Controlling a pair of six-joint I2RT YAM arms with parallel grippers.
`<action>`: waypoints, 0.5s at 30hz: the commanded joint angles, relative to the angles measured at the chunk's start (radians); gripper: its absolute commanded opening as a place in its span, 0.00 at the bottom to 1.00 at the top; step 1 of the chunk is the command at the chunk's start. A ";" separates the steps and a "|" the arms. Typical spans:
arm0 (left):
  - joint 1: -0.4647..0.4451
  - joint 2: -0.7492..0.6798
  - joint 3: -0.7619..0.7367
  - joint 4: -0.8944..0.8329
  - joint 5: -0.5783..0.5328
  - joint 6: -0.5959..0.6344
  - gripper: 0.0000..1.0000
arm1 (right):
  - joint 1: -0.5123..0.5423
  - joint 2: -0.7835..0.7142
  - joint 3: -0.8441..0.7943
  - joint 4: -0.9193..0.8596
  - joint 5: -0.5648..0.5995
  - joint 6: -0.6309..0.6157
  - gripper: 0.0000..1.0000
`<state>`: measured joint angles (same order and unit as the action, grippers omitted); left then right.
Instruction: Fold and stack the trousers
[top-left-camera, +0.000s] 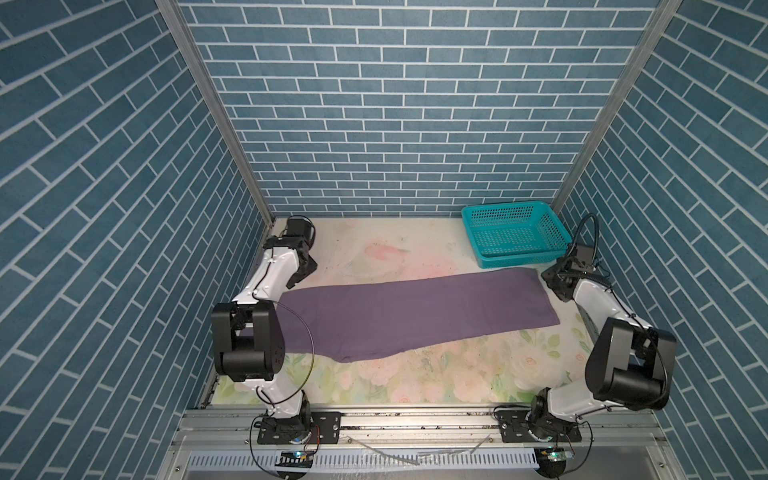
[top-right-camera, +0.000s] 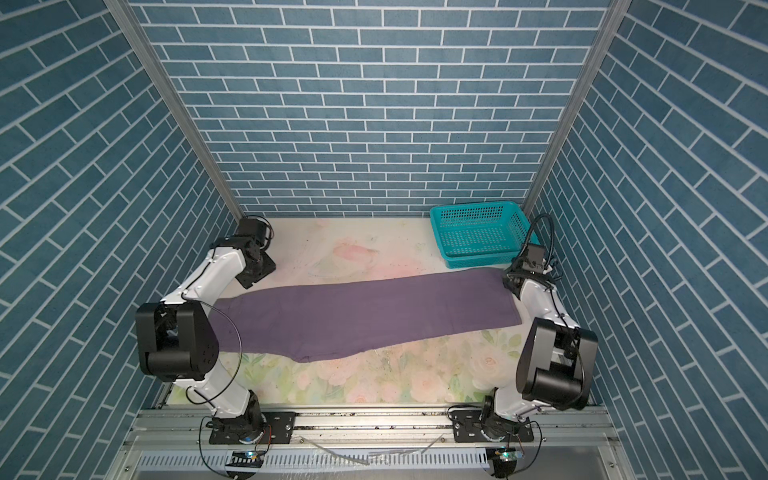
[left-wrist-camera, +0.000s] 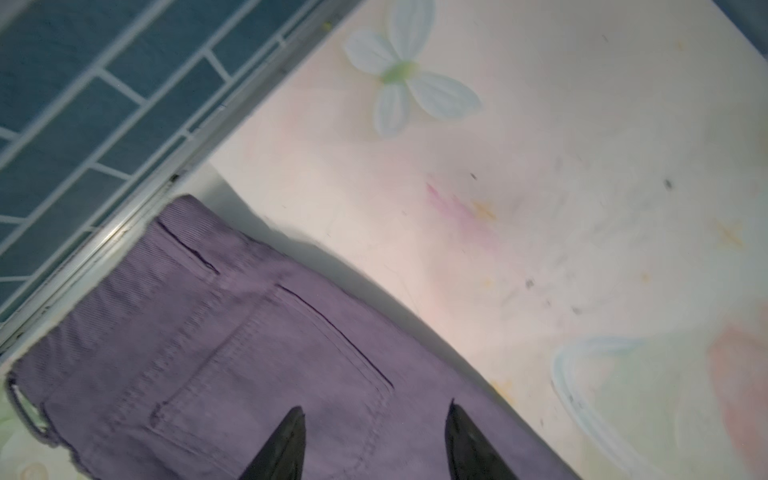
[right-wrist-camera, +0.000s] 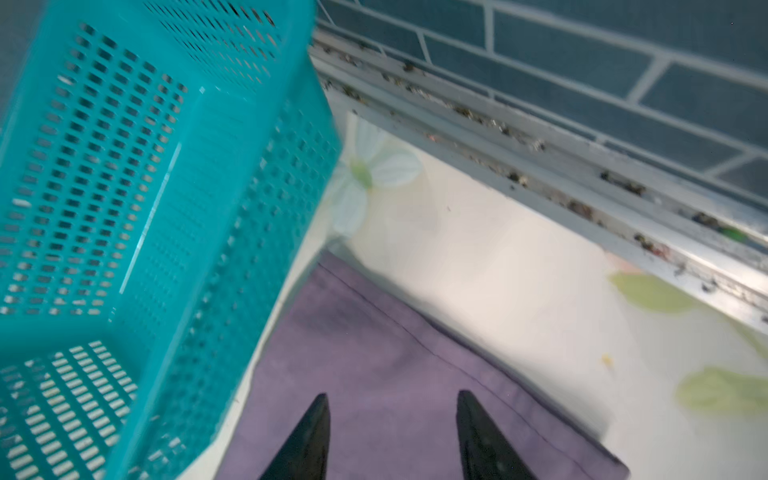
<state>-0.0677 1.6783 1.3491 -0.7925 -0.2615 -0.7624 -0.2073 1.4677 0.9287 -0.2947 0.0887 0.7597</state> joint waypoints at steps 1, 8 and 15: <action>-0.116 -0.017 -0.029 0.010 -0.005 0.005 0.56 | 0.005 -0.071 -0.099 -0.078 -0.018 -0.061 0.59; -0.408 0.046 -0.033 0.082 0.043 0.006 0.55 | 0.003 -0.060 -0.157 -0.096 -0.034 -0.082 0.69; -0.602 0.189 0.056 0.079 0.071 0.008 0.53 | -0.013 0.068 -0.131 -0.056 -0.006 -0.089 0.74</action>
<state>-0.6373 1.8355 1.3666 -0.7017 -0.2008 -0.7616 -0.2119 1.4857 0.7956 -0.3576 0.0666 0.6975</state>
